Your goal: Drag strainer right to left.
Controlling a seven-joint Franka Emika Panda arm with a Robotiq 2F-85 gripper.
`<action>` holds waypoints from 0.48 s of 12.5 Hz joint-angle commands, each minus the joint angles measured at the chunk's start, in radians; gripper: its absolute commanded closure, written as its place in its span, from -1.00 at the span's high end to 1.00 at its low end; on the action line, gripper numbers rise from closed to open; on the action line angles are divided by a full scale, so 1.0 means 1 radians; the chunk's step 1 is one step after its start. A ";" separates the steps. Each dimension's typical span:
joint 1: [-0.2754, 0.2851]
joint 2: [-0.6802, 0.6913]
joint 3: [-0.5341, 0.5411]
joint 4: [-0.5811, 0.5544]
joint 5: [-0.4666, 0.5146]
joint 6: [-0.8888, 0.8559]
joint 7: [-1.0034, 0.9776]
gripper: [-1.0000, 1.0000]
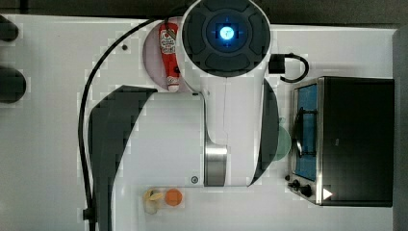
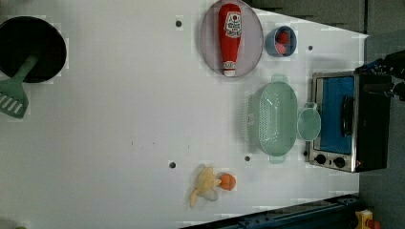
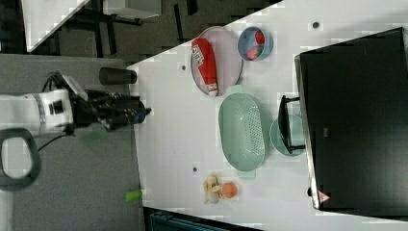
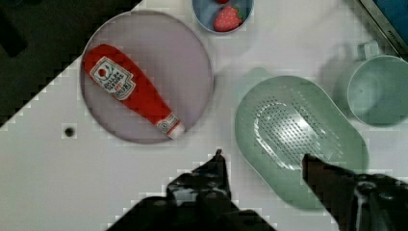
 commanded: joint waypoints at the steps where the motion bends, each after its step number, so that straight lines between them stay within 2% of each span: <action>1: 0.001 -0.548 -0.066 -0.336 -0.051 -0.212 0.102 0.60; 3: 0.002 -0.541 -0.063 -0.337 -0.052 -0.191 0.103 1.00; 6: 0.003 -0.494 -0.062 -0.355 -0.051 -0.157 0.103 1.00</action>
